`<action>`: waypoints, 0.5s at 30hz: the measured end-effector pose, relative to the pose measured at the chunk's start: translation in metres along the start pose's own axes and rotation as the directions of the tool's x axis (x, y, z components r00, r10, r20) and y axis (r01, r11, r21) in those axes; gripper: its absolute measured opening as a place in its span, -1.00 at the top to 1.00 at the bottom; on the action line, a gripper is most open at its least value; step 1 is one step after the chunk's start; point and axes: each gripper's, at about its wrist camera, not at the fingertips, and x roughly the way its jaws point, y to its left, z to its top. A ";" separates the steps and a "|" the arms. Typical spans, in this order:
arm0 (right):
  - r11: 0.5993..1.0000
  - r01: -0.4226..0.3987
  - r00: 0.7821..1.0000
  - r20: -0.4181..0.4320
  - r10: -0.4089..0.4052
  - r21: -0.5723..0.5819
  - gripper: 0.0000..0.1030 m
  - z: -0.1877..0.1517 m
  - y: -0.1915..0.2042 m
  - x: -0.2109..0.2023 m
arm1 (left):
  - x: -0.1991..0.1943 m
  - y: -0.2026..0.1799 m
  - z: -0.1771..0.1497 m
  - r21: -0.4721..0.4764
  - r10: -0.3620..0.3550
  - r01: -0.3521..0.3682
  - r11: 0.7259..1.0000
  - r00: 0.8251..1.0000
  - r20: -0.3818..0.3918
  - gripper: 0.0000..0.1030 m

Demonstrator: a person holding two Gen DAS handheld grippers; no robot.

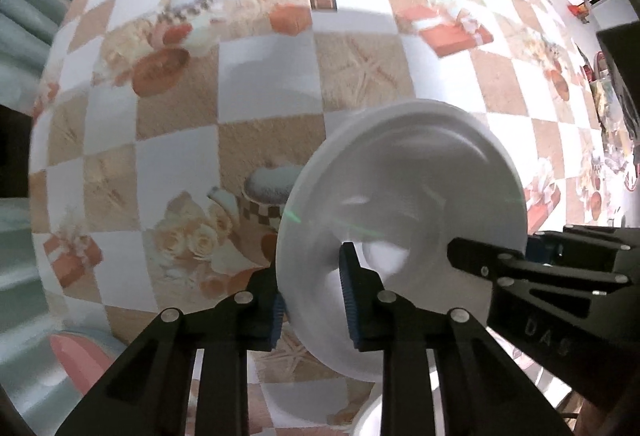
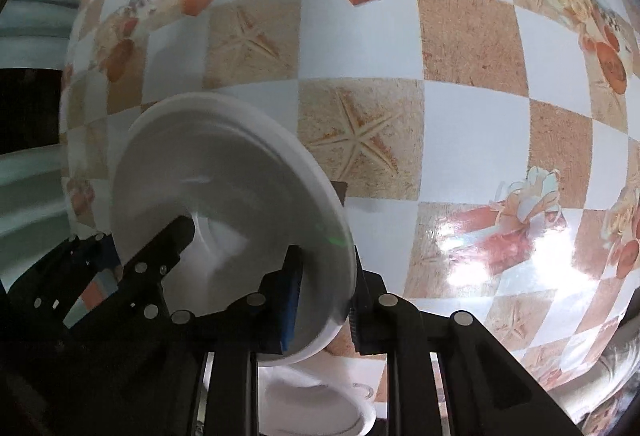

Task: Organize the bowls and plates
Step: 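Carry the white plate toward the stack with both tools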

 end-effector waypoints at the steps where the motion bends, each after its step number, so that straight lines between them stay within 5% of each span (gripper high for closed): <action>1: 1.000 0.002 1.000 0.007 -0.002 -0.004 0.57 0.001 0.001 -0.004 | -0.004 0.003 0.001 0.003 0.007 -0.007 1.000 1.000 0.006 0.48; 9: 1.000 0.016 0.997 0.073 -0.014 -0.027 0.57 -0.002 -0.004 -0.047 | -0.048 0.002 -0.011 0.028 0.006 -0.008 1.000 0.997 0.074 0.48; 15: 1.000 0.020 0.994 0.111 -0.019 -0.004 0.57 -0.042 -0.002 -0.070 | -0.076 -0.019 -0.021 0.060 0.003 -0.009 0.998 0.994 0.109 0.48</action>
